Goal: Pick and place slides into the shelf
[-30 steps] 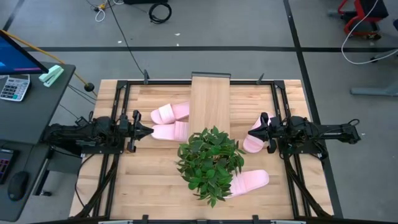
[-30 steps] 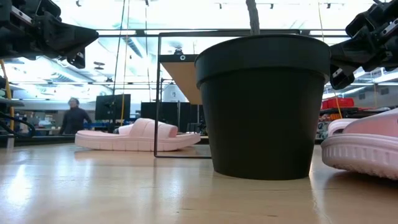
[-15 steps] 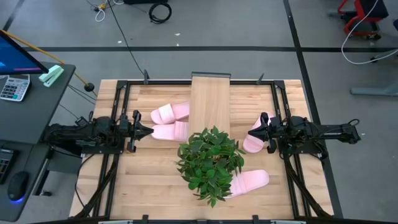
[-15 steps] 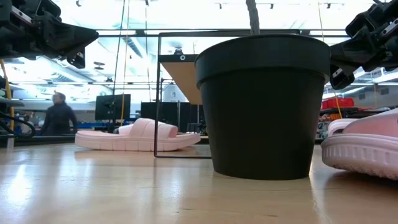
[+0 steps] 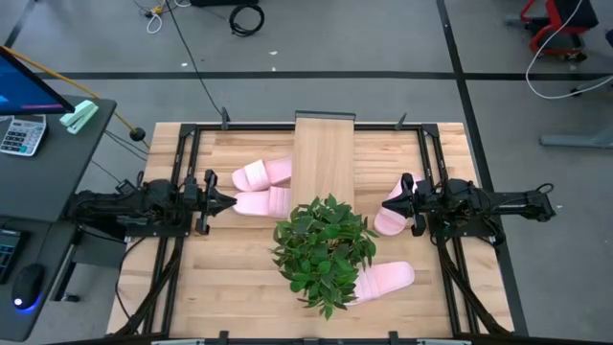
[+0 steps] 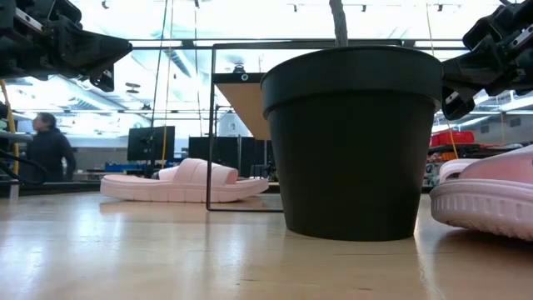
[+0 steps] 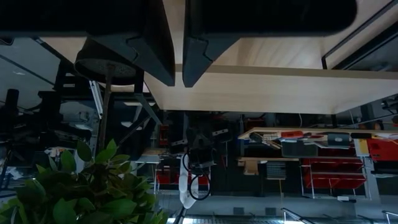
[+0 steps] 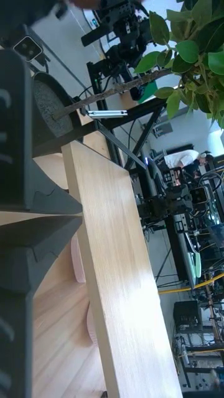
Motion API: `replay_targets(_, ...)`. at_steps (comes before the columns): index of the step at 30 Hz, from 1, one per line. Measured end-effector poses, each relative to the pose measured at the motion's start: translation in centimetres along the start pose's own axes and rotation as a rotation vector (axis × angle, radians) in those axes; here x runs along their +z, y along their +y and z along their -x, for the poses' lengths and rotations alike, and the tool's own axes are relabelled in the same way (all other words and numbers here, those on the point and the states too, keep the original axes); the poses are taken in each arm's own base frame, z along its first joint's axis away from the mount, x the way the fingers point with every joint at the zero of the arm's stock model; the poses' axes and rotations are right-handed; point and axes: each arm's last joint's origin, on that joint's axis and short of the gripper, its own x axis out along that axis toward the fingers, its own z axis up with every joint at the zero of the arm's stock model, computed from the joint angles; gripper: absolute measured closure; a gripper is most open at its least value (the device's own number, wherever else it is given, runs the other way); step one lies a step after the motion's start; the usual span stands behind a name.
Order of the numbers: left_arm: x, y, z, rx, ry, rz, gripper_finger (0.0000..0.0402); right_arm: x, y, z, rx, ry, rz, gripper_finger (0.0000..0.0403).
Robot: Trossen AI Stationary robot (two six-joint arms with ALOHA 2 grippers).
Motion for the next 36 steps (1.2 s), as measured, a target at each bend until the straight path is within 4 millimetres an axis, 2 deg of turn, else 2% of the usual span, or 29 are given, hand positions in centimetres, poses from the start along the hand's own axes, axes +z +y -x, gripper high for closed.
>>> replay_targets(8,0.0,0.0,0.0,0.0,0.0,0.0,0.0378,-0.01,0.0,0.0,0.0,0.0,0.0,0.038)
replay_targets(18,0.0,0.0,0.0,0.0,0.0,0.0,0.0365,0.0,0.0,0.0,0.0,0.0,0.0,0.038)
replay_targets(25,0.0,0.0,0.0,0.0,0.0,0.0,0.0374,0.0,0.0,0.0,0.0,0.0,0.0,0.038)
replay_targets(30,0.0,0.0,0.0,0.0,0.0,0.0,0.0378,-0.01,-0.01,0.0,-0.001,0.0,0.091,0.038)
replay_targets(36,0.0,0.0,0.0,0.0,0.0,0.0,0.0367,0.0,0.0,0.0,-0.001,0.0,0.103,0.038)
